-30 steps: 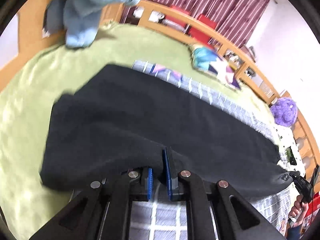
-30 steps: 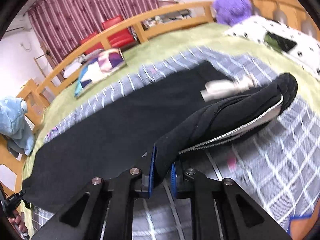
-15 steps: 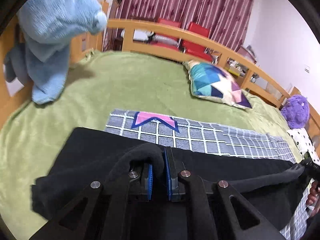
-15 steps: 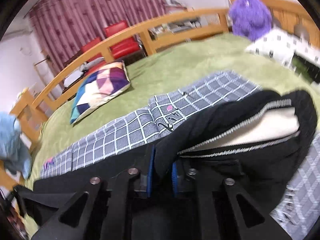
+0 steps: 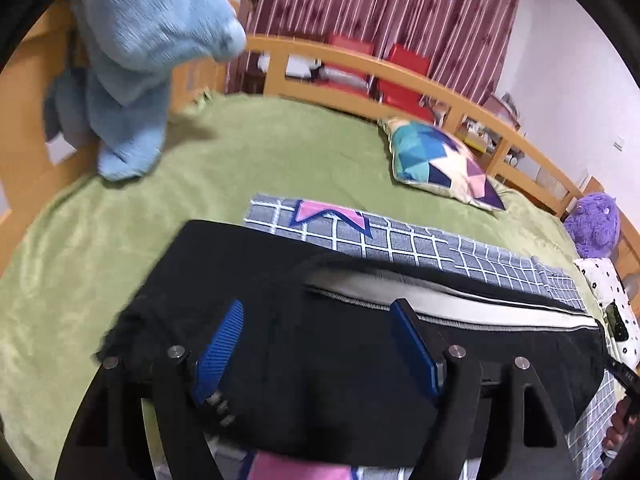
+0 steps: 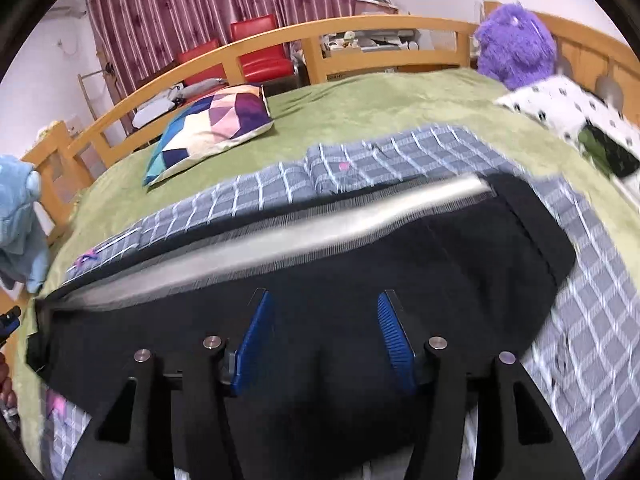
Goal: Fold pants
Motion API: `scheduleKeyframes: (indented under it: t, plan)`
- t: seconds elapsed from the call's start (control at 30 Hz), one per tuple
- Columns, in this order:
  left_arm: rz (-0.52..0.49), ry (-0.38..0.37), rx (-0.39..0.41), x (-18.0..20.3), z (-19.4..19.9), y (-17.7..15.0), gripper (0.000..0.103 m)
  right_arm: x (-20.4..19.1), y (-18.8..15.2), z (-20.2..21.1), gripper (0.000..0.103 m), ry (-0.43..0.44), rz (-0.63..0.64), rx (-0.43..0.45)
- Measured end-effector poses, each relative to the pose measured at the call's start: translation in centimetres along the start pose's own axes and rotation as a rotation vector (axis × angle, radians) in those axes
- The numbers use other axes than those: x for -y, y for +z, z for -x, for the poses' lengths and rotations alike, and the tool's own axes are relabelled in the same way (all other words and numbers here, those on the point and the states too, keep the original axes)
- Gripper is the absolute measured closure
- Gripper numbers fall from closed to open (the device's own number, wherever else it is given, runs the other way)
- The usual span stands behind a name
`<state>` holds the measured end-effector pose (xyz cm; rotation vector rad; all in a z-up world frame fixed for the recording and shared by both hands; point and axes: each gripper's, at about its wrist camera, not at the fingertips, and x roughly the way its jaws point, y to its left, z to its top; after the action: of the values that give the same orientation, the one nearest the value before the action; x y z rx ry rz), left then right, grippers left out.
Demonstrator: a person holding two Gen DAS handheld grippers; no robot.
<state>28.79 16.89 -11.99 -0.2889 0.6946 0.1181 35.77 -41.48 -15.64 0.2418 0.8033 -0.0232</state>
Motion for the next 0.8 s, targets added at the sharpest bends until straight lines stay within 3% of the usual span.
scheduleKeyframes:
  t: [0.1,0.2,0.33,0.5,0.63,0.7,0.77,0.8]
  plan:
    - [0.015,0.012,-0.042,-1.3,1.7,-1.8,0.029,0.5,-3.6,1.8,0.048,0.025,-0.013,-0.047]
    - [0.065,-0.021,-0.107,-3.0,2.5,-4.8,0.029,1.0,-6.5,2.8,0.048,-0.003,-0.013,-0.074]
    - [0.074,-0.028,-0.129,-4.3,2.4,-7.6,0.029,2.7,-9.7,3.3,0.048,0.001,-0.083,-0.108]
    - [0.028,0.015,-0.112,-3.9,-0.3,-6.5,0.029,3.7,-11.7,3.2,0.048,-0.019,-0.116,-0.131]
    - [-0.004,0.134,-0.116,-3.5,-4.8,-5.1,0.029,3.5,-12.2,3.0,0.048,-0.038,-0.118,-0.134]
    - [-0.077,0.194,-0.150,-3.5,-7.3,-4.7,0.049,3.3,-12.2,2.9,0.048,-0.044,-0.117,-0.127]
    - [-0.193,0.241,-0.103,-3.4,-8.0,-2.9,0.083,3.4,-12.2,2.8,0.048,-0.051,-0.115,-0.129]
    - [-0.199,0.266,-0.069,-3.8,-7.9,-1.4,0.084,3.4,-12.3,2.8,0.048,-0.057,-0.114,-0.130]
